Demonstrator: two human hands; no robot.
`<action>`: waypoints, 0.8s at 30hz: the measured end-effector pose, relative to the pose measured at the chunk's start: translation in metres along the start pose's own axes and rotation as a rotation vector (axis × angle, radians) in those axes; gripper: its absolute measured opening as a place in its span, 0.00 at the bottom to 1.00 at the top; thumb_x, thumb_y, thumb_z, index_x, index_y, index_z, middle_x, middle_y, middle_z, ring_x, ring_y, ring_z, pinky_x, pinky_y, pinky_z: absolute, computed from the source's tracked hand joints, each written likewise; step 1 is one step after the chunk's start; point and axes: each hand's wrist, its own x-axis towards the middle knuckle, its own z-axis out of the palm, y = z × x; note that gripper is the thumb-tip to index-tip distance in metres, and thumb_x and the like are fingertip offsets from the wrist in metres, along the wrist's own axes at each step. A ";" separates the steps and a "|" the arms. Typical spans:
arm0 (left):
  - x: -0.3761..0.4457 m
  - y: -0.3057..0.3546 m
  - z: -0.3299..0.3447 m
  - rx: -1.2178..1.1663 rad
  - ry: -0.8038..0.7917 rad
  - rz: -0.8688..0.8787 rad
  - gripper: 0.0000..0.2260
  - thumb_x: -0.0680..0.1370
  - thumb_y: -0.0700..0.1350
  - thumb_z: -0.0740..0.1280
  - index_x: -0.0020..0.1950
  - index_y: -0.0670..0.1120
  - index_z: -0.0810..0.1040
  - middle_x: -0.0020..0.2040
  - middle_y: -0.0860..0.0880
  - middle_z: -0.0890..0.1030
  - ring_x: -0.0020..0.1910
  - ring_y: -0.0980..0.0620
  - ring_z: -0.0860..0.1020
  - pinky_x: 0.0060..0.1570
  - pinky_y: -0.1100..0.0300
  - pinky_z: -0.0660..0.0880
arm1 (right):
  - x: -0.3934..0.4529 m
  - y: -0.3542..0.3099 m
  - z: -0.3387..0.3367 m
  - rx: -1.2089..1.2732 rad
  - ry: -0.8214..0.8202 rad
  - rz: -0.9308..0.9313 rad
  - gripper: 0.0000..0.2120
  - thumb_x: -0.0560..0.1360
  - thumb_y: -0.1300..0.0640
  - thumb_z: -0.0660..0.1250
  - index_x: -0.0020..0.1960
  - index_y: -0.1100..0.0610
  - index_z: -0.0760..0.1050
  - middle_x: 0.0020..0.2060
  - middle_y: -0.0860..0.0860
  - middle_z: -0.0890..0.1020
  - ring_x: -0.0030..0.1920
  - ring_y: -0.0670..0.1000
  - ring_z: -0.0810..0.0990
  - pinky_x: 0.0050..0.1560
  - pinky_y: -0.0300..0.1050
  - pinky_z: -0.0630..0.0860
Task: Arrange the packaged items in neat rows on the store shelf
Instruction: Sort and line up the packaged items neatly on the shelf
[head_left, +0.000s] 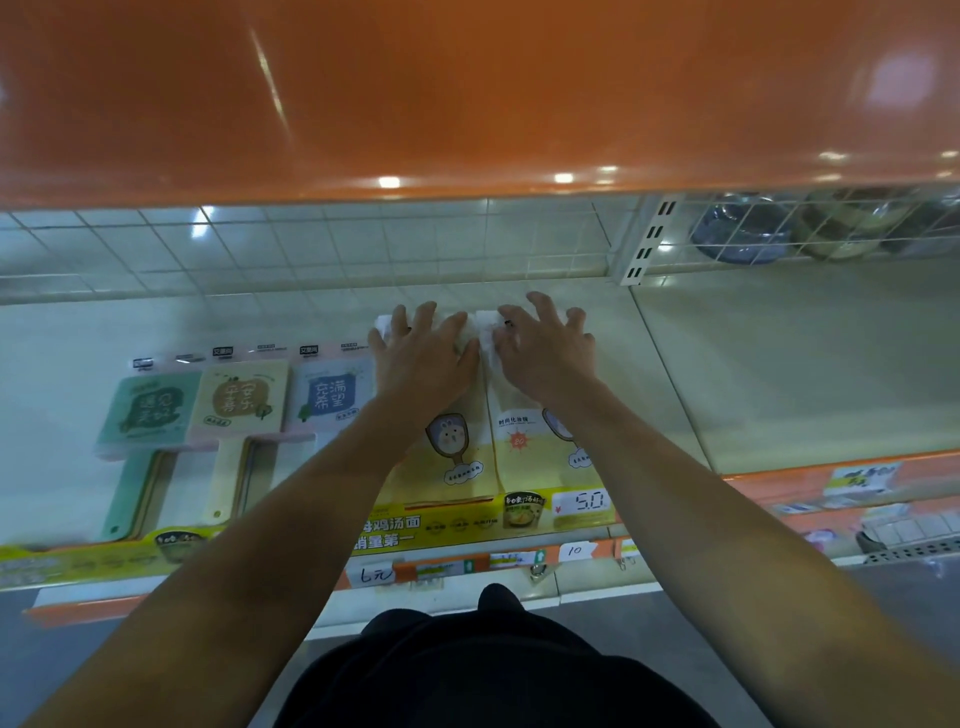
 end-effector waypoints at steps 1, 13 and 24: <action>0.000 0.000 0.000 0.007 0.006 0.006 0.23 0.79 0.62 0.55 0.71 0.56 0.66 0.73 0.48 0.64 0.73 0.40 0.58 0.67 0.35 0.56 | -0.001 0.000 0.002 -0.007 0.006 0.000 0.20 0.81 0.42 0.51 0.71 0.43 0.65 0.75 0.47 0.60 0.70 0.64 0.60 0.63 0.60 0.66; -0.030 0.004 -0.006 0.019 -0.041 -0.015 0.25 0.79 0.62 0.52 0.74 0.55 0.60 0.78 0.47 0.55 0.76 0.36 0.51 0.68 0.32 0.53 | -0.029 0.000 -0.008 0.039 -0.002 0.010 0.26 0.79 0.37 0.55 0.74 0.42 0.59 0.77 0.48 0.53 0.75 0.68 0.49 0.68 0.68 0.60; -0.099 0.016 -0.009 0.005 -0.030 -0.115 0.25 0.78 0.65 0.52 0.73 0.59 0.59 0.77 0.49 0.55 0.75 0.38 0.52 0.68 0.40 0.57 | -0.072 -0.002 -0.001 0.001 -0.057 0.054 0.21 0.75 0.35 0.58 0.65 0.39 0.64 0.74 0.46 0.55 0.66 0.67 0.61 0.60 0.59 0.64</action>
